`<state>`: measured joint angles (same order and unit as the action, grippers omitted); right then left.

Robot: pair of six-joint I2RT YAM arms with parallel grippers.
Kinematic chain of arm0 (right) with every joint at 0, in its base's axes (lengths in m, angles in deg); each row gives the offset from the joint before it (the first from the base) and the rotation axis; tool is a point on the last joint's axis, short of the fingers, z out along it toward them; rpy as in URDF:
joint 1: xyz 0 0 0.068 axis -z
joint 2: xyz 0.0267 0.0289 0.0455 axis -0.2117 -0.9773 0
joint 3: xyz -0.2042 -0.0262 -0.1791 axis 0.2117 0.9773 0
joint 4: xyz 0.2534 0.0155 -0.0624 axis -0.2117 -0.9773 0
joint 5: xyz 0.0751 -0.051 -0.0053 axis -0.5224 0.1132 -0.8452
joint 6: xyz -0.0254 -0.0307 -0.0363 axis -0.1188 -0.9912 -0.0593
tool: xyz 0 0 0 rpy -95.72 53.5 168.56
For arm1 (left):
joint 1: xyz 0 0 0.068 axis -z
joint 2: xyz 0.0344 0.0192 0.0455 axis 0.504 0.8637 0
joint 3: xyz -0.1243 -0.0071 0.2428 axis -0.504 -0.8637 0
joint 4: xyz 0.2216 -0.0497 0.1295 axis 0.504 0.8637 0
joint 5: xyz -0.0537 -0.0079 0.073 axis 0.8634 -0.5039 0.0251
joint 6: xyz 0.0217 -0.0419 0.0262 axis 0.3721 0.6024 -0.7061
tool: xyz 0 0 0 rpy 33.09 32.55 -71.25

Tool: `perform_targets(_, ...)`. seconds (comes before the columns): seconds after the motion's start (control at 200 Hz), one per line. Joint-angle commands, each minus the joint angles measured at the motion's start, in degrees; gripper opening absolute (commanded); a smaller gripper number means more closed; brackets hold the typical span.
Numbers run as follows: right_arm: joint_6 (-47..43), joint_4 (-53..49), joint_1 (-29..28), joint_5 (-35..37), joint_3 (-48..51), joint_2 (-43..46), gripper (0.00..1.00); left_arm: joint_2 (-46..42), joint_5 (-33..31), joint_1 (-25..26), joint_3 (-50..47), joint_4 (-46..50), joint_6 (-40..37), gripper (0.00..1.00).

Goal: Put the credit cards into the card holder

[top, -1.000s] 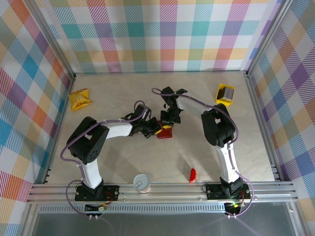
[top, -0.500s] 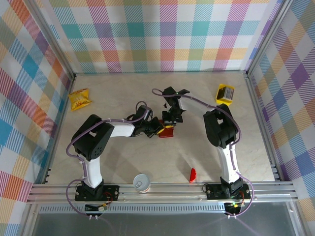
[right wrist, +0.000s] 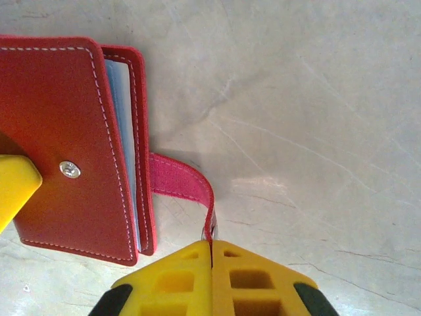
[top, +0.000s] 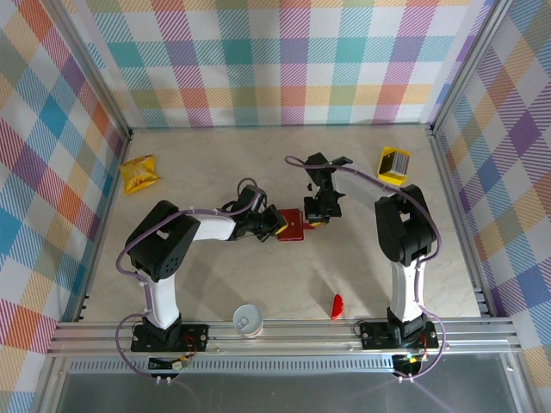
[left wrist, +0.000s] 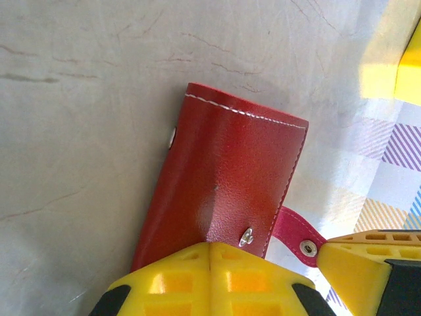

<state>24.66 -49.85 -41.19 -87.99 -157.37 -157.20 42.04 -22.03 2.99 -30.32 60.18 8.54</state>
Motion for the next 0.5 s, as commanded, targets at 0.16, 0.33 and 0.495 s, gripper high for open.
perform_targets(0.16,-1.7,-0.9,1.3,1.0,1.5,2.3,0.00,1.7,-4.2,-0.7,-1.2,7.5,-2.3,0.00)
perform_targets(0.33,-2.8,-0.3,1.4,0.8,1.3,0.6,0.00,1.3,-3.6,-0.6,-1.3,6.7,-2.4,0.00)
perform_targets(0.495,-2.7,0.2,1.4,2.9,1.6,-0.6,0.00,1.5,-2.9,-0.6,-1.4,6.1,-2.4,0.00)
